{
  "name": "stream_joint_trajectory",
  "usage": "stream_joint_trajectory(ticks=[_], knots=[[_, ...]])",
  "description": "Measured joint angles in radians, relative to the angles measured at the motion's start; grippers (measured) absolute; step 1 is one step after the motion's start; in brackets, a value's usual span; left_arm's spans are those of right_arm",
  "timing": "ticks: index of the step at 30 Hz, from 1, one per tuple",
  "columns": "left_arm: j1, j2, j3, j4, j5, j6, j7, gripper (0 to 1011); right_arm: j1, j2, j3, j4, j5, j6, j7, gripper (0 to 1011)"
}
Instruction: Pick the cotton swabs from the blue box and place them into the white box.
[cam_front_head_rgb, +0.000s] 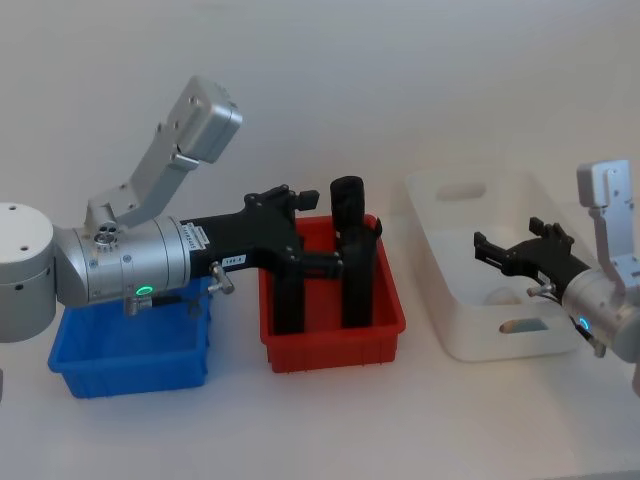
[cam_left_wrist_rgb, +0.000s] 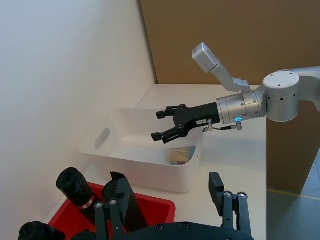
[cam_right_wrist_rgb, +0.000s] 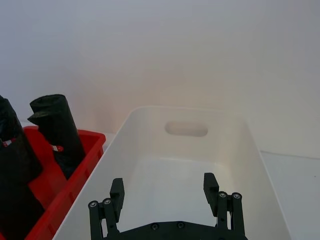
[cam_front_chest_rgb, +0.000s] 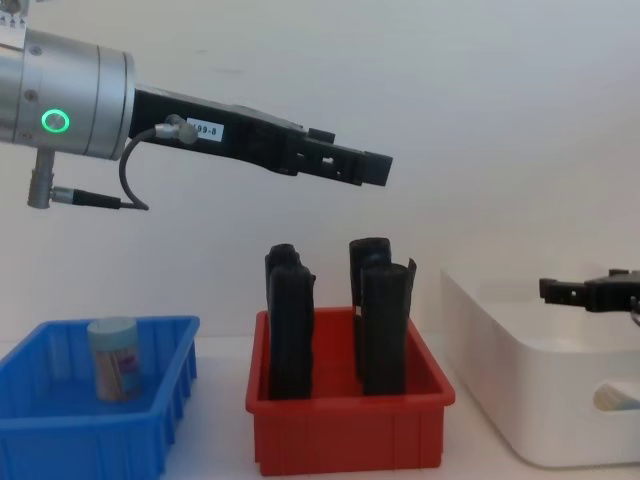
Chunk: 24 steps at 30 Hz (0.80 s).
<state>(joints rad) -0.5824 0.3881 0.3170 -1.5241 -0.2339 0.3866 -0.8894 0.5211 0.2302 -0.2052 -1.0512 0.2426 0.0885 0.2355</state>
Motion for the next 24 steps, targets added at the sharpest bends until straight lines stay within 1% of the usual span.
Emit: stream_joint_trajectory(ticks=[4,8,11,14,17,24], knots=[[0.000,0.000,0.000,0.000,0.000,0.000,0.000,1004,-0.009,0.002,0.002,-0.018,0.007,-0.038,-0.005,1002],[0.000,0.000,0.000,0.000,0.000,0.000,0.000,1004,-0.019,0.006,0.006,-0.038,0.012,-0.061,-0.012,1002],[0.000,0.000,0.000,0.000,0.000,0.000,0.000,1004,-0.040,0.012,0.011,-0.075,0.022,-0.092,-0.025,1002],[0.000,0.000,0.000,0.000,0.000,0.000,0.000,1004,-0.058,0.019,0.017,-0.108,0.030,-0.109,-0.038,1002],[0.000,0.000,0.000,0.000,0.000,0.000,0.000,1004,-0.072,0.023,0.021,-0.133,0.036,-0.123,-0.047,1001],[0.002,0.000,0.001,0.000,0.000,-0.001,0.003,1004,-0.080,0.025,0.021,-0.144,0.037,-0.124,-0.050,1002]])
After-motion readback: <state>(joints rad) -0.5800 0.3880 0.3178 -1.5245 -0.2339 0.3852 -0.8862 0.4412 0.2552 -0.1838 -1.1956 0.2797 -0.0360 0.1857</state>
